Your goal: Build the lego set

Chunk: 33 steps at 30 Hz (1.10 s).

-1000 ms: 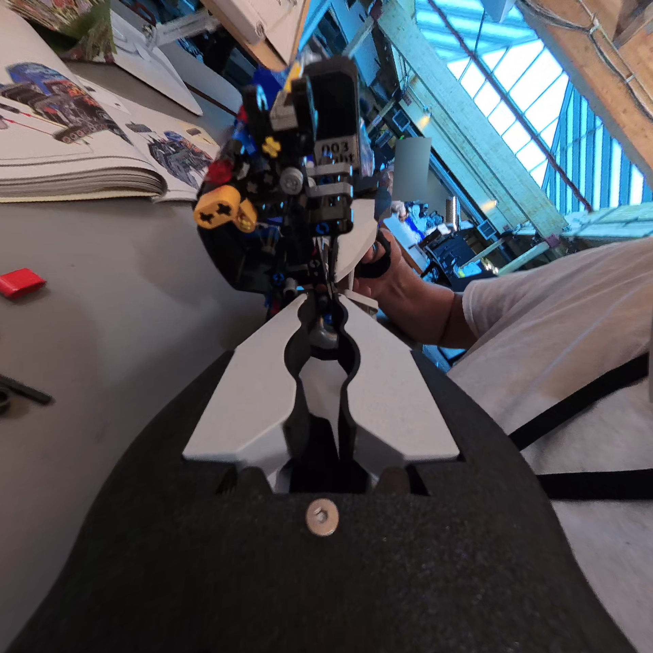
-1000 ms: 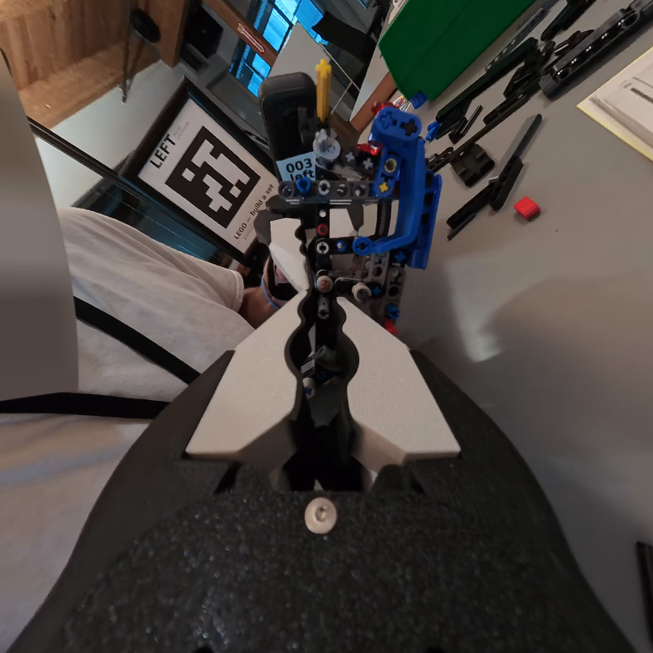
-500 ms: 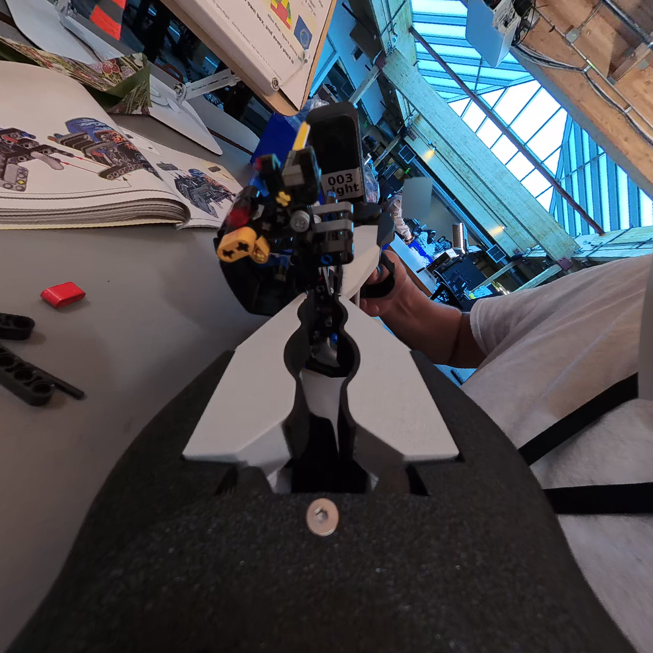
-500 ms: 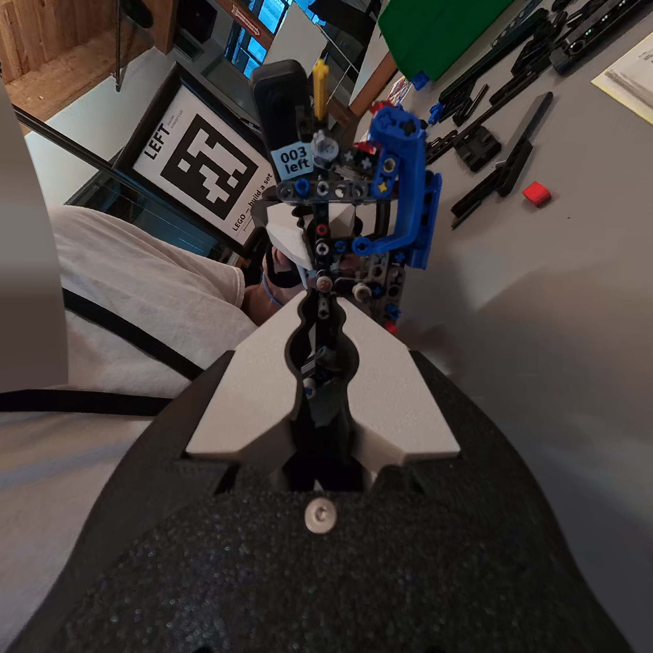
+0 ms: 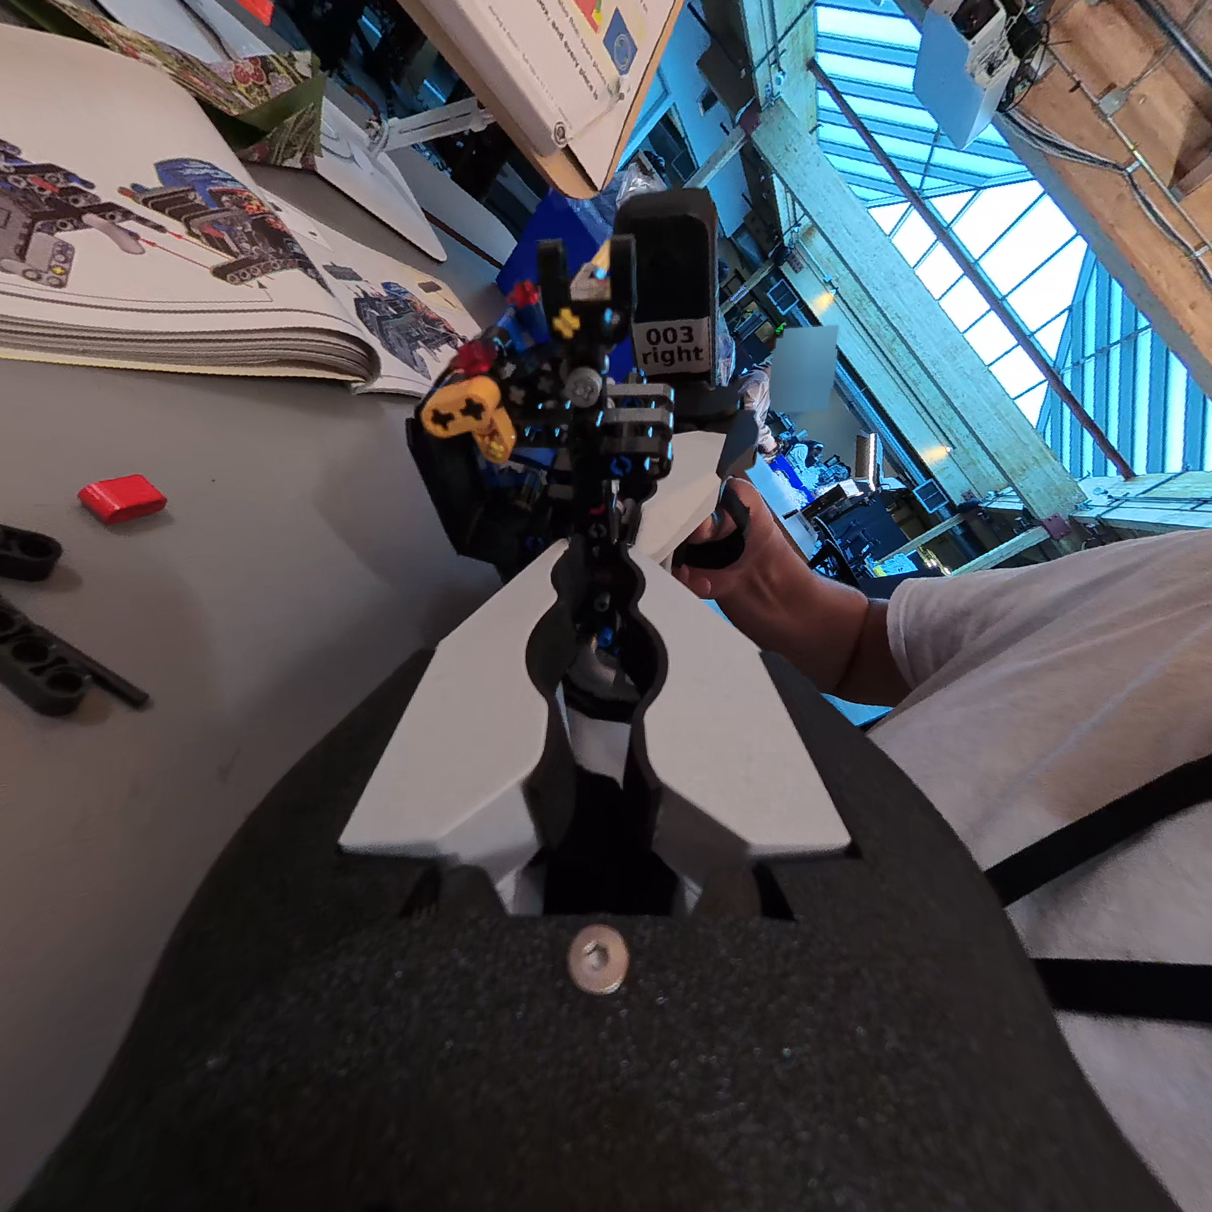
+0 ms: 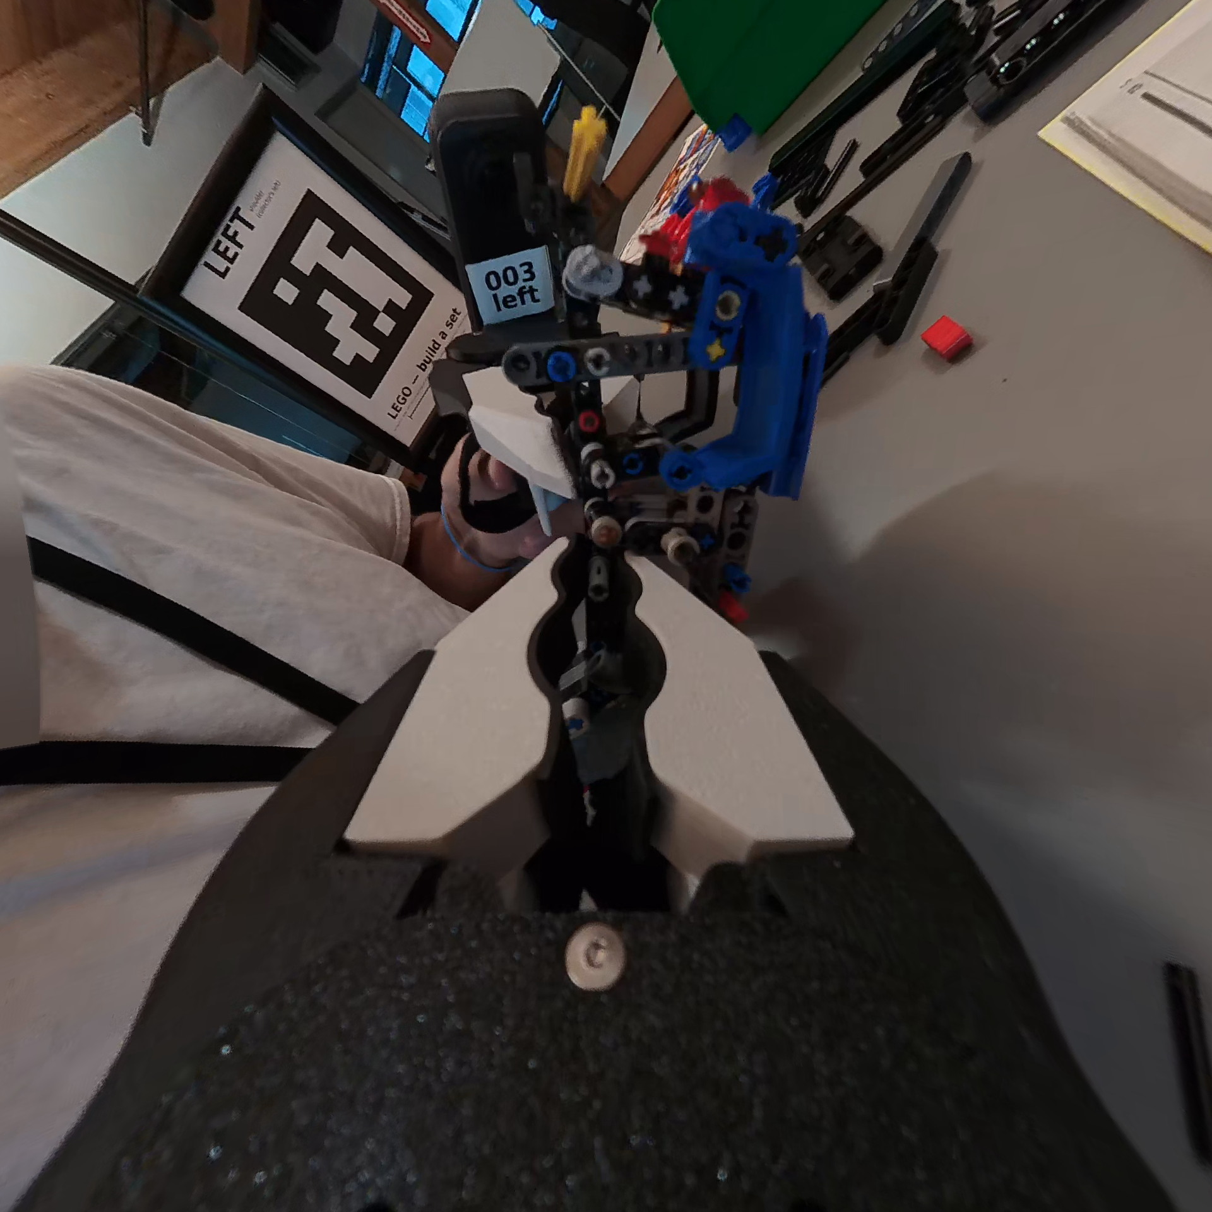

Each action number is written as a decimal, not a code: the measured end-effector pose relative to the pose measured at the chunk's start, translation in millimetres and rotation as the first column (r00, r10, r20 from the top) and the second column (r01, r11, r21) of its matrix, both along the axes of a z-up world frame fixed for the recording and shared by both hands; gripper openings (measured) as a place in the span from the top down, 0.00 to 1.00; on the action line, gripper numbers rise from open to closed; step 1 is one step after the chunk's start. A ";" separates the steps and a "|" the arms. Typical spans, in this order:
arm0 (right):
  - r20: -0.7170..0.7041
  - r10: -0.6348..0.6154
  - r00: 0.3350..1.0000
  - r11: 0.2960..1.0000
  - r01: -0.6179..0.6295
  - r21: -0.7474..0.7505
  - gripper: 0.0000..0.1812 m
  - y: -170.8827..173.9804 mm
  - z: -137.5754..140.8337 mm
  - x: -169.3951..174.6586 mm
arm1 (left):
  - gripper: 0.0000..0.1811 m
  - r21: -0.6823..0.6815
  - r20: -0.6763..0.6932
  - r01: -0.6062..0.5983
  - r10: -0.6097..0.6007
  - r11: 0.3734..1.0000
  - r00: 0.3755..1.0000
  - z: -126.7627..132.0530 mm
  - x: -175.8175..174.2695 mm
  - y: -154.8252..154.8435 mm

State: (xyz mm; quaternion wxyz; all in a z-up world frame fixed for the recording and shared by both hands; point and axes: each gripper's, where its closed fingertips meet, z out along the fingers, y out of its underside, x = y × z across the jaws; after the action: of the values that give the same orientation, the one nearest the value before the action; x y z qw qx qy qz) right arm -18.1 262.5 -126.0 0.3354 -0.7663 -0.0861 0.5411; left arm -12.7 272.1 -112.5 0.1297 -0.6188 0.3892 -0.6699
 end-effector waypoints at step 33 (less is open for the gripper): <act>-0.089 -0.035 0.995 0.993 0.044 0.107 0.94 4.6 24.4 -1.2 | 0.97 -0.096 0.115 -0.018 0.029 0.995 0.993 19.7 -2.7 -3.4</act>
State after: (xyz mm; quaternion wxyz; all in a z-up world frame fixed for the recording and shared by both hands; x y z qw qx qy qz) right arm -19.2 267.1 -101.6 0.3908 -0.7241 -0.0855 0.5618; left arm -15.3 268.7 -92.7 0.1305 -0.5887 0.3414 -0.7210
